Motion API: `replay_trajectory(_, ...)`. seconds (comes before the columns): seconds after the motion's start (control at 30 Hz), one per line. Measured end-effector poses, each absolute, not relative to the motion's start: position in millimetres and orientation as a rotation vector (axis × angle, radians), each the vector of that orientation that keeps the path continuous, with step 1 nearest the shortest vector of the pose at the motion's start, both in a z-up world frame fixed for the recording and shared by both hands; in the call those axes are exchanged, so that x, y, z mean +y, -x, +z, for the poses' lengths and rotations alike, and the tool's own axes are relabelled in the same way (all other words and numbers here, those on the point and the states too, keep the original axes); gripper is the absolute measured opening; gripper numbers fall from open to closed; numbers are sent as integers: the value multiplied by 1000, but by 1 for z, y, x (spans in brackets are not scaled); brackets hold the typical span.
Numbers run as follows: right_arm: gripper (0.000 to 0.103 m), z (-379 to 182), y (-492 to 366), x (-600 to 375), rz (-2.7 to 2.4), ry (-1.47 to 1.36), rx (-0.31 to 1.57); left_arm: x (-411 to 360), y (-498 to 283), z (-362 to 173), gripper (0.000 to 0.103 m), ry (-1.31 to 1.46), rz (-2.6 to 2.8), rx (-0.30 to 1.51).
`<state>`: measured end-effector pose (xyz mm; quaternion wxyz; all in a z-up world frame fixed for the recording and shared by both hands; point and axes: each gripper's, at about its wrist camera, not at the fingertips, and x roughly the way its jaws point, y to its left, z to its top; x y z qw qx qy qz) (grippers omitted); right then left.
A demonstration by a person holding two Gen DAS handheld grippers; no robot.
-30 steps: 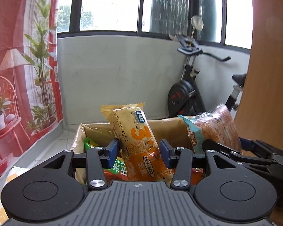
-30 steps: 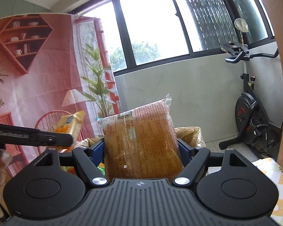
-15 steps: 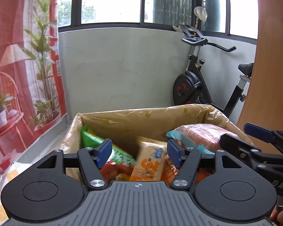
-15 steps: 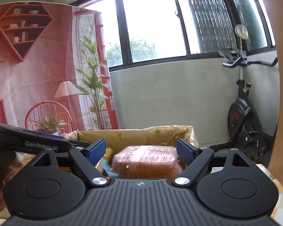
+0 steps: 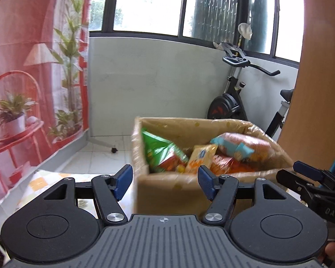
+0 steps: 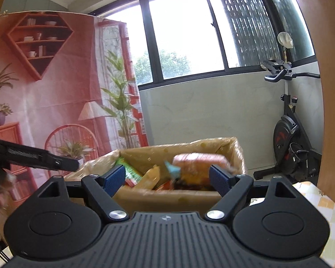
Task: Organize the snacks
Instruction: 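Open both tools to drop the snacks into the box and withdraw, then lower the left tool to the cracker packet while the right lowers to the blue-white packet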
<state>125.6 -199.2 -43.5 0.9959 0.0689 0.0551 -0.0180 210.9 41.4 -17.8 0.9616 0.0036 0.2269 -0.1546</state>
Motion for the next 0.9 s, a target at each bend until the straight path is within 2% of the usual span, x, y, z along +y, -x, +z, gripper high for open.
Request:
replay_trajectory(0.43, 84, -99, -96, -174, -44, -217, 236, 120, -176, -51, 67, 42, -220, 524)
replay_trajectory(0.9, 84, -160, -93, -173, -95, -247, 410, 142, -196, -116, 67, 37, -214, 654)
